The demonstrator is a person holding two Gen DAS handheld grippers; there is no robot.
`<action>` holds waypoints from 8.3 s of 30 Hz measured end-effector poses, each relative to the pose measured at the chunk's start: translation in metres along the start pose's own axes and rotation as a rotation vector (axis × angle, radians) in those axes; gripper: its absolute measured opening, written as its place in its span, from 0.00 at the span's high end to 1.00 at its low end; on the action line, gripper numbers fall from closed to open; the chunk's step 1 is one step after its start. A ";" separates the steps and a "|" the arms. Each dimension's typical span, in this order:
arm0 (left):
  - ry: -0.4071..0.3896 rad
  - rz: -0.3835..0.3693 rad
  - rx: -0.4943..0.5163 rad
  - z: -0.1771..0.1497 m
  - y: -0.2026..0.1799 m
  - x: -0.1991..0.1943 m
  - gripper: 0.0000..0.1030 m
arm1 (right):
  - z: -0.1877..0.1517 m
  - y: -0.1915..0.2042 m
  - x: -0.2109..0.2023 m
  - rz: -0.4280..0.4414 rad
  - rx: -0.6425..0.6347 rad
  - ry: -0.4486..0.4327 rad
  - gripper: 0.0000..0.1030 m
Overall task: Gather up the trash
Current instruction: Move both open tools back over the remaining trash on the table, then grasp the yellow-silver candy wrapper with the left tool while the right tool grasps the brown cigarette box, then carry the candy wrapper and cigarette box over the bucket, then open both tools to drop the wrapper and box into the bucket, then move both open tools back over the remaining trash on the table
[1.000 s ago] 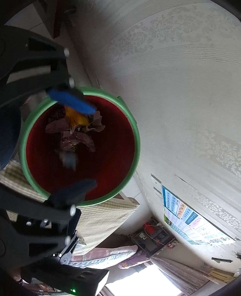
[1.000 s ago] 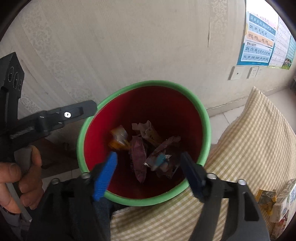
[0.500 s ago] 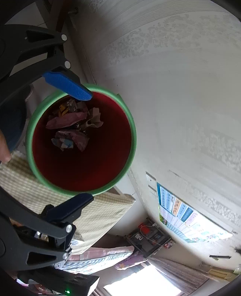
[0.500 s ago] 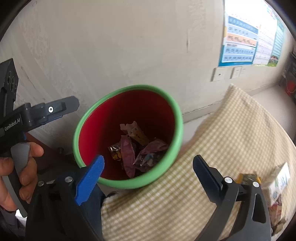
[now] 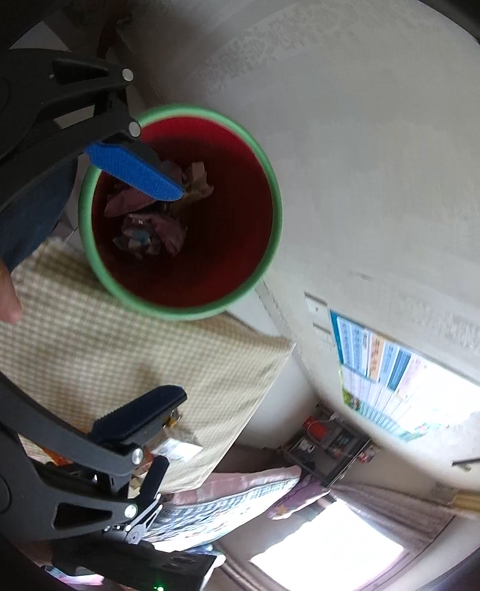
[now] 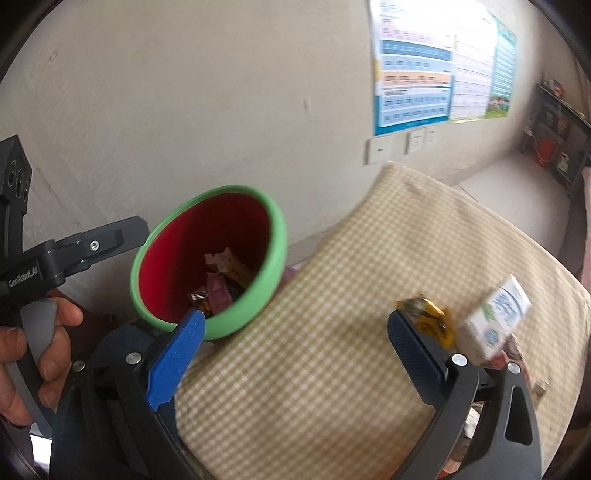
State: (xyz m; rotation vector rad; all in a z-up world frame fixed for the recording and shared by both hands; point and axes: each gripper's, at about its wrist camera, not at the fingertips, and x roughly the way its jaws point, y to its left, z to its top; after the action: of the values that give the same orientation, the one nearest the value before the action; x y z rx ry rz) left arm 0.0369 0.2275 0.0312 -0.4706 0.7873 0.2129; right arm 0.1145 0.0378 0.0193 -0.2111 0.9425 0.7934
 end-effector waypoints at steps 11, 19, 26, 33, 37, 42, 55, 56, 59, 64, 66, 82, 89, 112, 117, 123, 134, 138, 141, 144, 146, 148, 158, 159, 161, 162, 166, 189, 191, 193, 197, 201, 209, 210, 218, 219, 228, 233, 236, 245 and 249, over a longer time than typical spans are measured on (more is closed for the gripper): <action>0.052 -0.062 0.096 -0.019 -0.056 0.014 0.05 | -0.038 -0.079 -0.043 -0.102 0.143 -0.031 0.07; 0.102 -0.122 0.157 -0.037 -0.102 0.031 0.05 | -0.071 -0.143 -0.069 -0.193 0.244 -0.029 0.07; 0.142 -0.149 0.216 -0.049 -0.130 0.043 0.05 | -0.096 -0.176 -0.077 -0.235 0.313 -0.017 0.07; 0.188 -0.154 0.245 -0.055 -0.147 0.060 0.05 | -0.112 -0.197 -0.072 -0.245 0.349 0.010 0.11; 0.206 -0.158 0.252 -0.055 -0.155 0.071 0.05 | -0.120 -0.206 -0.058 -0.244 0.352 0.055 0.16; 0.223 -0.168 0.262 -0.053 -0.165 0.084 0.05 | -0.128 -0.217 -0.043 -0.223 0.360 0.100 0.16; 0.274 -0.138 0.264 -0.049 -0.161 0.122 0.05 | -0.137 -0.223 -0.013 -0.171 0.361 0.163 0.46; 0.277 -0.137 0.264 -0.048 -0.161 0.125 0.05 | -0.137 -0.224 -0.013 -0.168 0.366 0.162 0.46; 0.287 -0.124 0.263 -0.047 -0.158 0.136 0.05 | -0.137 -0.225 -0.014 -0.165 0.370 0.162 0.46; 0.305 -0.108 0.253 -0.044 -0.155 0.157 0.05 | -0.135 -0.229 -0.021 -0.167 0.379 0.151 0.47; 0.309 -0.107 0.258 -0.043 -0.158 0.166 0.05 | -0.133 -0.231 -0.025 -0.172 0.384 0.149 0.47; 0.377 -0.060 0.280 -0.047 -0.173 0.213 0.51 | -0.136 -0.247 -0.036 -0.187 0.425 0.140 0.47; 0.363 -0.092 0.266 -0.042 -0.167 0.201 0.63 | -0.134 -0.245 -0.038 -0.185 0.424 0.130 0.47; 0.279 -0.129 0.289 -0.047 -0.162 0.117 0.63 | -0.106 -0.209 -0.080 -0.215 0.358 0.023 0.47; 0.245 -0.126 0.270 -0.045 -0.150 0.095 0.63 | -0.092 -0.192 -0.083 -0.208 0.317 0.005 0.47; 0.207 -0.111 0.235 -0.037 -0.127 0.075 0.63 | -0.070 -0.167 -0.077 -0.188 0.268 -0.014 0.47; 0.139 -0.053 0.153 -0.018 -0.064 0.046 0.63 | -0.031 -0.109 -0.052 -0.114 0.157 -0.020 0.47; 0.116 -0.029 0.116 -0.011 -0.040 0.035 0.63 | -0.017 -0.083 -0.040 -0.082 0.112 -0.016 0.47; 0.100 -0.007 0.086 -0.006 -0.018 0.028 0.63 | -0.005 -0.063 -0.029 -0.058 0.074 -0.011 0.47; 0.090 0.014 0.057 -0.003 0.001 0.023 0.63 | 0.006 -0.043 -0.018 -0.033 0.041 -0.004 0.47; 0.085 0.024 0.038 0.000 0.013 0.020 0.63 | 0.013 -0.029 -0.010 -0.015 0.019 0.000 0.47; 0.081 0.034 0.025 0.001 0.023 0.018 0.63 | 0.021 -0.016 -0.003 0.004 -0.001 0.004 0.47; 0.068 0.035 -0.041 0.008 0.067 0.012 0.63 | 0.044 0.047 0.033 0.086 -0.084 0.032 0.47; 0.068 0.030 -0.051 0.009 0.072 0.013 0.63 | 0.046 0.051 0.037 0.091 -0.090 0.035 0.47; 0.068 0.027 -0.063 0.010 0.078 0.012 0.63 | 0.051 0.060 0.046 0.101 -0.102 0.043 0.47; 0.066 0.031 -0.067 0.011 0.083 0.013 0.63 | 0.053 0.063 0.050 0.105 -0.106 0.046 0.47; 0.069 0.035 -0.082 0.013 0.095 0.016 0.63 | 0.060 0.078 0.067 0.123 -0.128 0.064 0.47; 0.039 -0.008 -0.190 0.017 0.125 0.024 0.05 | 0.062 0.088 0.105 0.116 -0.143 0.130 0.17; 0.043 -0.001 -0.197 0.017 0.122 0.024 0.05 | 0.061 0.085 0.103 0.113 -0.135 0.130 0.17; 0.045 0.004 -0.199 0.016 0.118 0.023 0.05 | 0.061 0.082 0.099 0.110 -0.129 0.126 0.17; 0.040 -0.003 -0.185 0.016 0.106 0.018 0.05 | 0.057 0.073 0.086 0.101 -0.114 0.108 0.16; 0.041 -0.004 -0.159 0.016 0.092 0.013 0.05 | 0.051 0.062 0.069 0.085 -0.098 0.089 0.16; 0.056 -0.002 -0.076 0.007 0.054 0.007 0.05 | 0.036 0.034 0.033 0.045 -0.048 0.045 0.15; 0.059 -0.005 -0.070 0.006 0.050 0.007 0.05 | 0.034 0.029 0.028 0.041 -0.038 0.041 0.11; 0.098 -0.042 0.014 -0.011 -0.003 0.015 0.05 | 0.007 -0.024 -0.013 -0.033 0.040 0.003 0.11; 0.105 -0.050 0.027 -0.013 -0.011 0.016 0.05 | 0.003 -0.032 -0.018 -0.043 0.052 0.000 0.11; 0.154 -0.123 0.140 -0.033 -0.080 0.029 0.05 | -0.037 -0.101 -0.057 -0.147 0.157 -0.019 0.09; 0.189 -0.167 0.187 -0.045 -0.116 0.039 0.05 | -0.059 -0.139 -0.078 -0.214 0.216 -0.020 0.08; 0.215 -0.191 0.215 -0.055 -0.135 0.045 0.05 | -0.068 -0.156 -0.087 -0.239 0.243 -0.022 0.08; 0.279 -0.236 0.297 -0.076 -0.177 0.061 0.05 | -0.084 -0.190 -0.103 -0.282 0.277 -0.024 0.08; 0.301 -0.242 0.310 -0.082 -0.188 0.068 0.05 | -0.089 -0.199 -0.101 -0.281 0.281 -0.013 0.08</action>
State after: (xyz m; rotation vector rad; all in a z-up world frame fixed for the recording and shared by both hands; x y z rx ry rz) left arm 0.0995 0.0242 -0.0067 -0.3022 1.0281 -0.2092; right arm 0.1603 -0.1978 0.0129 -0.0896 0.9751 0.3976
